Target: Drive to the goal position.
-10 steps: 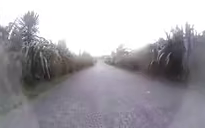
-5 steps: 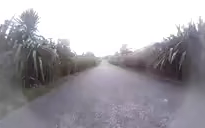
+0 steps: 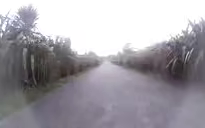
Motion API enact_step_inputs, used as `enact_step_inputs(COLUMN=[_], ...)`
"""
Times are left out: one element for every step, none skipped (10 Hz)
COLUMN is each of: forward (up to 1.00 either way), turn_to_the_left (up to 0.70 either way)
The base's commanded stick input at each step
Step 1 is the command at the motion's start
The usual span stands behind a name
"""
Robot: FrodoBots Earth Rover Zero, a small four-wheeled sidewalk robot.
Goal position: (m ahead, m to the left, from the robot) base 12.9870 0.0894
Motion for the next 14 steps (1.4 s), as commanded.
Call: enact_step_inputs(forward=[0.85, 0.85, 0.85, 0.85, 0.85, 0.85, 0.85, 0.85, 0.85, 0.85, 0.85, 0.85, 0.85, 0.85], turn_to_the_left=[-0.34, -0.34, -0.34, -0.34, -0.34, 0.00, 0.00, 0.00, 0.00, 0.00, 0.00, 0.00, 0.00, 0.00])
